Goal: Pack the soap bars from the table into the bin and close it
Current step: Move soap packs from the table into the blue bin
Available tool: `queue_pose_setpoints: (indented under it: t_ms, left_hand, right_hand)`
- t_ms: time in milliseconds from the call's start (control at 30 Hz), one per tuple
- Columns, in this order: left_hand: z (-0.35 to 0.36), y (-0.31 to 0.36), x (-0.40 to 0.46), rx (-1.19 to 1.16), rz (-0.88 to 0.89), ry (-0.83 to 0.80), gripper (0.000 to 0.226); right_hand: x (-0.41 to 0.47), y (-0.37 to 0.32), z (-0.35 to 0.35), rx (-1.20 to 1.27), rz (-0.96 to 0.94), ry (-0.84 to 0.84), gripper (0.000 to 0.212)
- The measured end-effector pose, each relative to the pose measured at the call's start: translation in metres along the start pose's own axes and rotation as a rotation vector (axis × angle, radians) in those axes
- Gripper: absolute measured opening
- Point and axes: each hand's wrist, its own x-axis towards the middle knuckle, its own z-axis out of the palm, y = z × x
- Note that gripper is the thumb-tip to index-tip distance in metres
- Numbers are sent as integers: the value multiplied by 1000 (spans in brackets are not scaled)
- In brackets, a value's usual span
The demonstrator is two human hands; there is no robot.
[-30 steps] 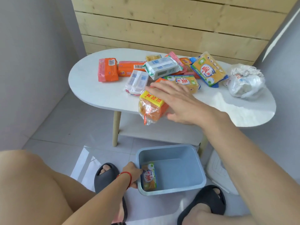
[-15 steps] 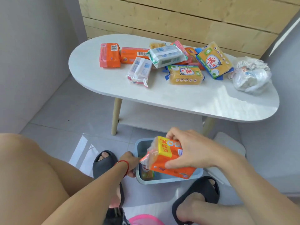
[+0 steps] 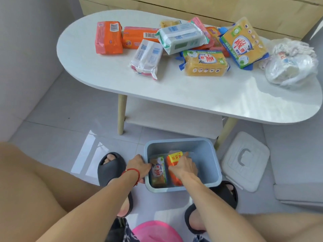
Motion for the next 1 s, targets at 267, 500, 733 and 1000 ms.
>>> queue_pose_setpoints:
  t_ms: [267,500,733,1000]
  left_hand:
    - [-4,-1,2,-50,-42,-28,18]
    - [-6,2,-6,26,-82,-78,26]
    - [-35,43,-1,64,91,58,46]
    - [-47,59,-14,-226,188,156,33]
  right_hand:
    - [17,13,-3,-22,-96,-445,38]
    - [-15,-31,-74,-246,-324,-449,26]
    - [-114,-96,-214,246,-906,-223,26]
    - [-77,-131,-309,504,-836,588,22]
